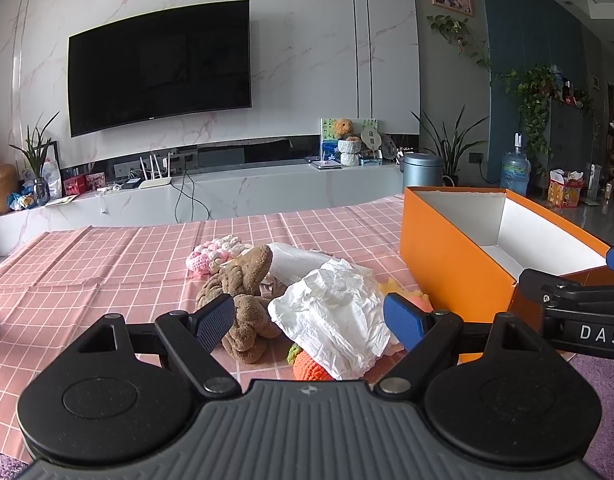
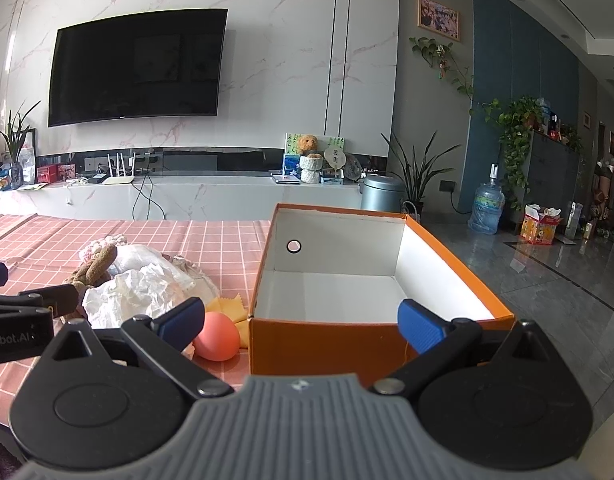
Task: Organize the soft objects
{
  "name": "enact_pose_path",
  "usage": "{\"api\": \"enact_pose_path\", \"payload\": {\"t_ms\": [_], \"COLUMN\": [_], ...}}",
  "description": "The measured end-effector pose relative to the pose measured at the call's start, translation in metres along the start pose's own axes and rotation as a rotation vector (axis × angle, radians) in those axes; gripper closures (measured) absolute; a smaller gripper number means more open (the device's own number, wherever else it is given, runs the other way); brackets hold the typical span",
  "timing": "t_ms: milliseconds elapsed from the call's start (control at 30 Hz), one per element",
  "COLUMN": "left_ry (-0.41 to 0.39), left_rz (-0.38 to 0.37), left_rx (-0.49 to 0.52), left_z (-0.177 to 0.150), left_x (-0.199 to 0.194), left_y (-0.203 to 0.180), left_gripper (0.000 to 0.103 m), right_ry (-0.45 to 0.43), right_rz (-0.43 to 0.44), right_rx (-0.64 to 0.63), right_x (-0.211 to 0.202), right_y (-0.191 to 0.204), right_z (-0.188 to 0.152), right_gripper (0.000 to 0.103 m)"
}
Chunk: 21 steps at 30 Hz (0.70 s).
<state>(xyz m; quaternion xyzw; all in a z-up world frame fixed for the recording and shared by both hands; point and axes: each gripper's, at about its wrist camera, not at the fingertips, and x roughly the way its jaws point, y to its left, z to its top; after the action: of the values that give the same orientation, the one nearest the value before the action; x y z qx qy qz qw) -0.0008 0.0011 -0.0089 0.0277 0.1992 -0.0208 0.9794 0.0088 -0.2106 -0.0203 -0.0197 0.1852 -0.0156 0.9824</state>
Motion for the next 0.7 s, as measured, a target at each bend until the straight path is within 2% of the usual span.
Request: {"api": "enact_pose_path", "payload": {"t_ms": [700], "left_ry": [0.003], "left_rz": [0.0], "left_rx": [-0.004], "left_z": [-0.0007], "left_x": [-0.0002], "left_y": [0.0005], "left_gripper": [0.004], "right_ry": [0.014], "right_rz": [0.001], "right_rx": [0.003], "right_x": [0.0006], "right_y": [0.0009], "right_z": [0.0], "right_gripper": [0.002]}}
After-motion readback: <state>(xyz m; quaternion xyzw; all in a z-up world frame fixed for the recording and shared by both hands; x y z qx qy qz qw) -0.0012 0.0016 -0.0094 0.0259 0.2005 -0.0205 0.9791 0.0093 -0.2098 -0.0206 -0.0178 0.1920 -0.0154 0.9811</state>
